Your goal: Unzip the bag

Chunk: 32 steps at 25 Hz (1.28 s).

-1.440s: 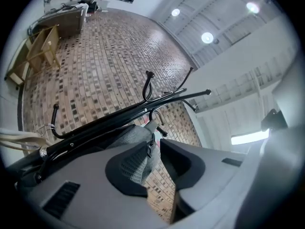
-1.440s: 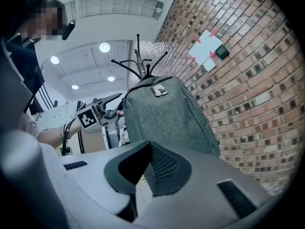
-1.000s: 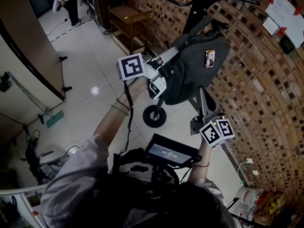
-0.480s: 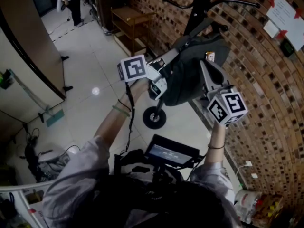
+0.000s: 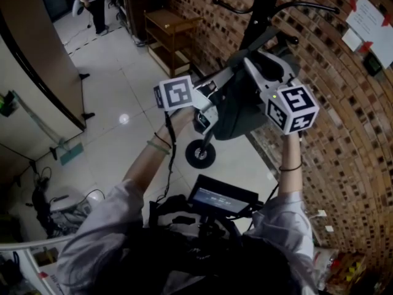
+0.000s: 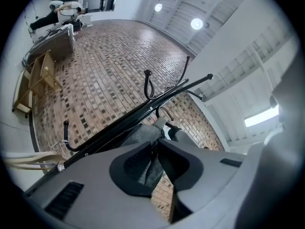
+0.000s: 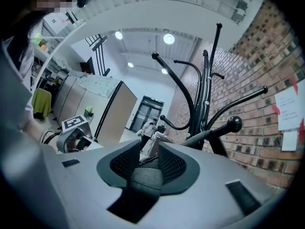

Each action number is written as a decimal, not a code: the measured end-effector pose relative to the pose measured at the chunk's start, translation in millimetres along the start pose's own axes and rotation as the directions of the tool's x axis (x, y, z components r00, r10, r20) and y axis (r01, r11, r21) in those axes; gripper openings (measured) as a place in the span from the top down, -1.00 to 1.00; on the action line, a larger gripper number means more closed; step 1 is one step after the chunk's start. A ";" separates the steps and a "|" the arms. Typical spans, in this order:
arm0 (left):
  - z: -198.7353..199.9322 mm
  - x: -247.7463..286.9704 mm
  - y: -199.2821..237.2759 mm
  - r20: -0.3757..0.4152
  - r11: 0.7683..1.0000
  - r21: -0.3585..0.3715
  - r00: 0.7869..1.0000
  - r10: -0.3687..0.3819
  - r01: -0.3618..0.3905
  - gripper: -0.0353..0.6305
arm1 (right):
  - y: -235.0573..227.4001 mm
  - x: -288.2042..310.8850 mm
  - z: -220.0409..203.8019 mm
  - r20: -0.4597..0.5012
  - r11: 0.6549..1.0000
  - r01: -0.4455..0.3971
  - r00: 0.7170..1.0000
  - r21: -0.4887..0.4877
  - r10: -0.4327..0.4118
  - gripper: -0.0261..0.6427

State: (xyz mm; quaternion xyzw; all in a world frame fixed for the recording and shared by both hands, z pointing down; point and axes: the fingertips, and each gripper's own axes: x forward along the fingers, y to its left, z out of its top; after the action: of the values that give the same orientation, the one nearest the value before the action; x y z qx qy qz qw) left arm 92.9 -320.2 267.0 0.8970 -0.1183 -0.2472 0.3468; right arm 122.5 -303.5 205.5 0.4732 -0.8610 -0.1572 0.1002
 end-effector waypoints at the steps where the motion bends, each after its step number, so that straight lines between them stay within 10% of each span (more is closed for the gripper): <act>1: -0.5 0.0 0.0 -0.003 1.000 0.000 1.000 -0.001 0.001 0.74 | -1.8 3.1 -0.2 -0.012 1.000 0.007 1.000 -0.012 -0.007 0.51; 16: -1.0 -2.2 -0.1 -0.029 0.999 0.052 0.999 0.019 -0.017 0.79 | -1.0 26.8 -1.3 -0.190 0.967 0.029 0.979 -0.252 -0.078 0.48; 32: 0.1 2.1 -3.0 -0.011 0.999 0.040 1.000 -0.001 0.001 0.80 | 0.4 14.5 12.7 -0.140 0.990 0.025 0.989 -0.139 -0.045 0.86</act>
State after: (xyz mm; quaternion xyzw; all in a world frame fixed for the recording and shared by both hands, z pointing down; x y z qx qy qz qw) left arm 94.8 -318.8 264.1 0.9052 -0.1208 -0.2400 0.3293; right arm 110.3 -313.4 194.1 0.4902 -0.8304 -0.1833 0.1913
